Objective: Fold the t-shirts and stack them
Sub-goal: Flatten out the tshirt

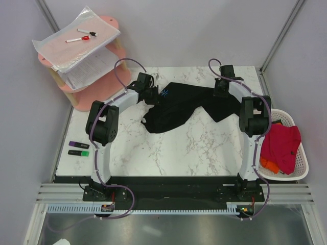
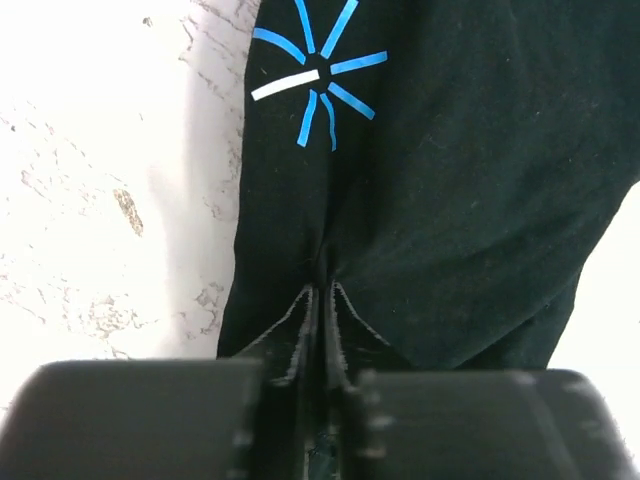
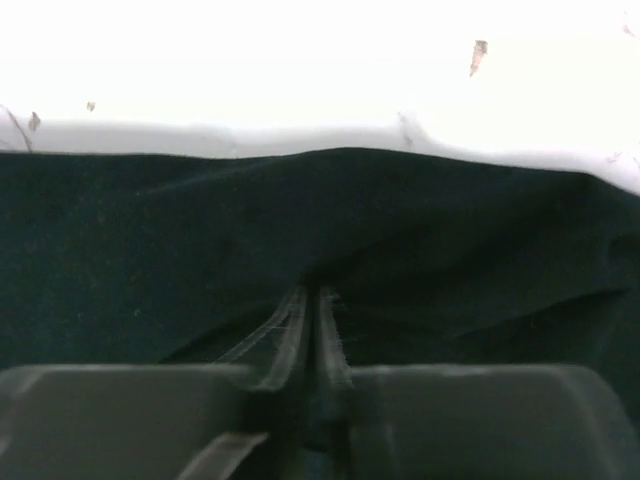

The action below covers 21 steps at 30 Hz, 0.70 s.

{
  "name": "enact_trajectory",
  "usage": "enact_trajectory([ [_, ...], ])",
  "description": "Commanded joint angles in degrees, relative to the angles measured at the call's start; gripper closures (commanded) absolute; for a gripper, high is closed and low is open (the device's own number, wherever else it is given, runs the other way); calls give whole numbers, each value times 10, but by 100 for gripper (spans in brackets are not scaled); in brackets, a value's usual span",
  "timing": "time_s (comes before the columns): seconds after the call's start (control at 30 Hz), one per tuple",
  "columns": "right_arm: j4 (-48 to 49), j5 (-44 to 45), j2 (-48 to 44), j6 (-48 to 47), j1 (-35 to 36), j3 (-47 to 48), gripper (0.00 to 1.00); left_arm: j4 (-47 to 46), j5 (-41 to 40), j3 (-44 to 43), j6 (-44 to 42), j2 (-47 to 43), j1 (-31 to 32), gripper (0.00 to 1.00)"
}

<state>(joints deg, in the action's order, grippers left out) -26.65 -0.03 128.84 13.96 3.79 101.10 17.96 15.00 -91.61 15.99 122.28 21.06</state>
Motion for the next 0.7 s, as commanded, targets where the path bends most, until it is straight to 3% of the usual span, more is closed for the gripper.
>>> enact_trajectory([
  [0.0,13,-41,3,3,10,14,100,15,-1,-29,-11,-5,3,98],
  [0.3,85,-67,-146,20,38,-77,100,29,-76,-30,-32,-117,1,98],
  [0.67,146,-42,-428,42,124,-369,100,38,-111,94,-39,-266,21,98],
])
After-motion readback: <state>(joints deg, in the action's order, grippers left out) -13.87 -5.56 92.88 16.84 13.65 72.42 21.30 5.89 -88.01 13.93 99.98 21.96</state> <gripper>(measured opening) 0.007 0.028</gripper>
